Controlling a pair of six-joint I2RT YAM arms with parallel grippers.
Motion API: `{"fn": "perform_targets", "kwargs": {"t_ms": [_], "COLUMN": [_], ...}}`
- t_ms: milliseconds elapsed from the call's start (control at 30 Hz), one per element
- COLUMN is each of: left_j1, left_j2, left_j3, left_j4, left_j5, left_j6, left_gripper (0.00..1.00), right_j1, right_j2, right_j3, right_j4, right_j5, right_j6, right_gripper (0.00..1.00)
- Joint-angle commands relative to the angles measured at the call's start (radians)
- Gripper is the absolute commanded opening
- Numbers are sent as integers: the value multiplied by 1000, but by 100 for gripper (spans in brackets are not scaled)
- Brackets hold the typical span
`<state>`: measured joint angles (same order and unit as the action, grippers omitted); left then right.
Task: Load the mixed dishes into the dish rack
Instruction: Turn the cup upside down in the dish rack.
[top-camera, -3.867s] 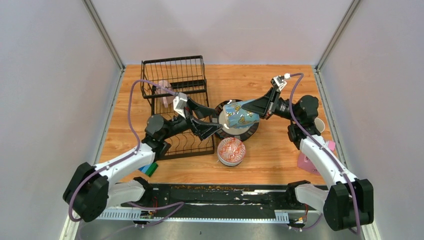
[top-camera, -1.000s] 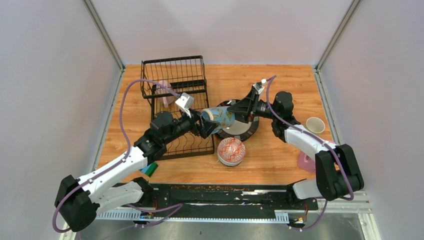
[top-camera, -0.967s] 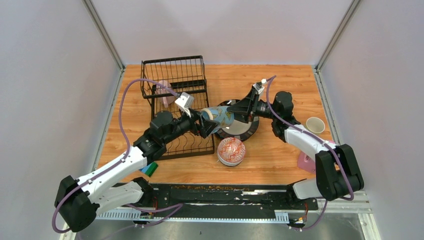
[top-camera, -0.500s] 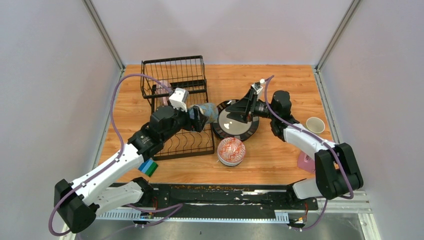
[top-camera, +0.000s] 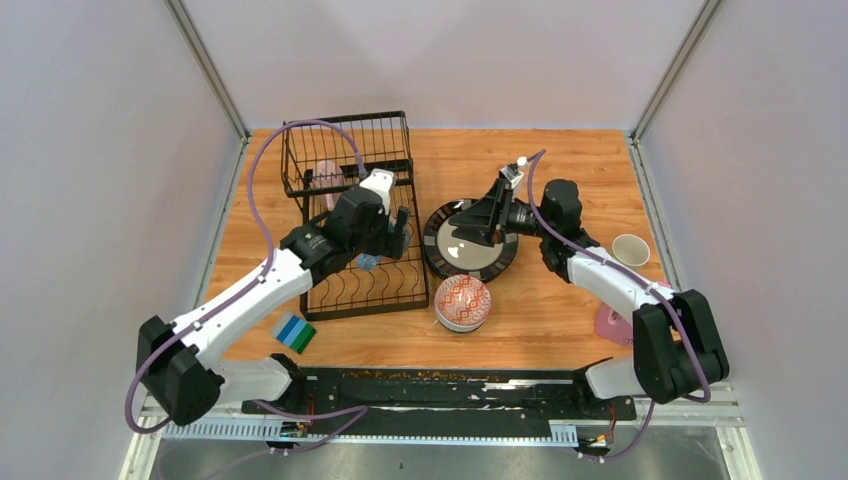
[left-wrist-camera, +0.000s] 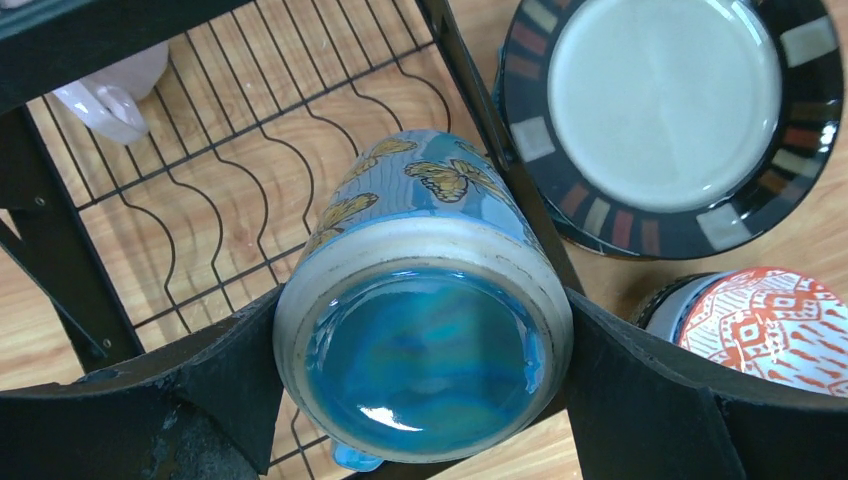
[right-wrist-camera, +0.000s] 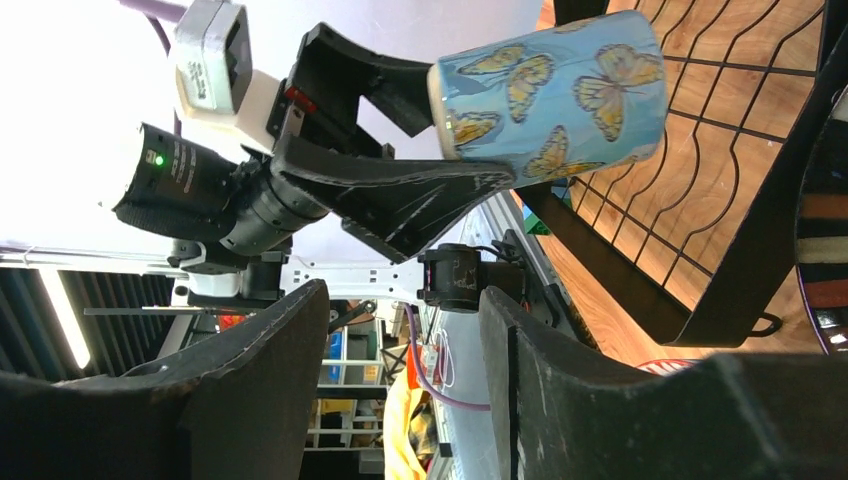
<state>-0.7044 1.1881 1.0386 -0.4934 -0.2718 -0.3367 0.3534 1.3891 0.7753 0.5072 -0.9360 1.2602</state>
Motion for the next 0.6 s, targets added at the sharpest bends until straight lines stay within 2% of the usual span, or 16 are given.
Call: {"fn": "perform_targets", "kwargs": {"t_ms": [0, 100, 200, 267, 367, 400, 433, 500, 533, 567], "left_j1": [27, 55, 78, 96, 103, 103, 103, 103, 104, 104], "left_j2": [66, 105, 134, 157, 183, 195, 209, 227, 232, 240], "left_j3": [118, 131, 130, 130, 124, 123, 122, 130, 132, 137], "left_j4": [-6, -33, -38, -42, -53, -53, -54, -65, -72, -74], "left_j5": [59, 124, 168, 192, 195, 192, 189, 181, 174, 171], "left_j6": [62, 77, 83, 92, 109, 112, 116, 124, 126, 129], "left_gripper": [0, 0, 0, 7, 14, 17, 29, 46, 48, 56], "right_j1": [15, 33, 79, 106, 117, 118, 119, 125, 129, 131], "right_j2": [-39, -37, -37, -41, -35, -28, -23, -9, -2, 3], "right_j3": [53, 97, 160, 168, 150, 146, 145, 149, 152, 153], "right_j4": [-30, -111, -300, -363, -374, -374, -374, -374, -374, -374], "right_j5": [3, 11, 90, 161, 200, 200, 197, 189, 185, 184], "right_j6": [-54, -128, -260, -318, -326, -327, -326, -335, -337, -336], "right_gripper": [58, 58, 58, 57, 57, 57, 56, 56, 56, 56]}}
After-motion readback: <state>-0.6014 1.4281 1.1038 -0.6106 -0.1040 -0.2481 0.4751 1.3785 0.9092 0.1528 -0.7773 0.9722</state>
